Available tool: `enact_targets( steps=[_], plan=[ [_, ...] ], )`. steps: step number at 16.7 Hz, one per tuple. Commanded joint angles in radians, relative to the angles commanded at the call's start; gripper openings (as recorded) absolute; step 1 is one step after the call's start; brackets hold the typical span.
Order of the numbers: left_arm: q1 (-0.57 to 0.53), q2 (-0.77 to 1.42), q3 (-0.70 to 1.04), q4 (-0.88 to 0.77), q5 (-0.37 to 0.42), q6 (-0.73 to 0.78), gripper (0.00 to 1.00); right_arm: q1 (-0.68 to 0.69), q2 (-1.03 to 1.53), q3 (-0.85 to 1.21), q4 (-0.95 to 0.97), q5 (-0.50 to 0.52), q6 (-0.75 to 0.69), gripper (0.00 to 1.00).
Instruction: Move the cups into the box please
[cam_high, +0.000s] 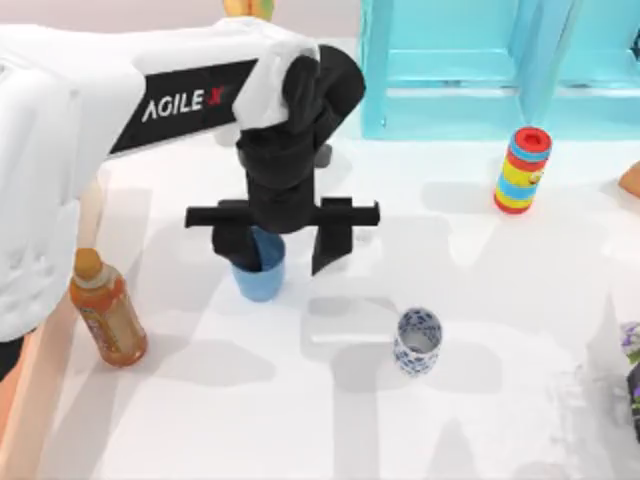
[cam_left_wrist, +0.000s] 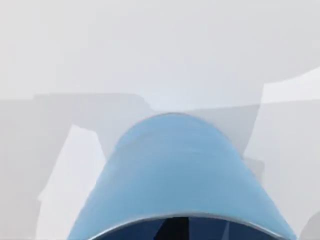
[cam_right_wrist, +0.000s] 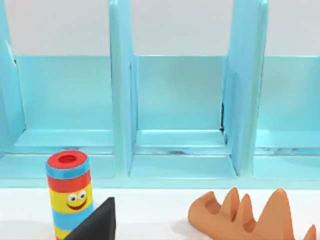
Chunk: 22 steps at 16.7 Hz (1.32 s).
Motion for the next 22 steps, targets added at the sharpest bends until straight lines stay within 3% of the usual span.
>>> enact_targets(
  steps=[5,6,15,22],
  plan=[
    [0.000,0.000,0.000,0.000,0.000,0.000,0.02,0.000,0.000,0.000,0.000,0.000,0.000,1.00],
    [0.000,0.000,0.000,0.000,0.000,0.000,0.00,0.000,0.000,0.000,0.000,0.000,0.000,1.00],
    [0.004,-0.005,0.001,-0.003,-0.001,0.004,0.00,0.000,0.000,0.000,0.000,0.000,0.000,1.00],
    [0.162,-0.180,0.016,-0.197,-0.001,0.159,0.00,0.000,0.000,0.000,0.000,0.000,0.000,1.00]
  ],
)
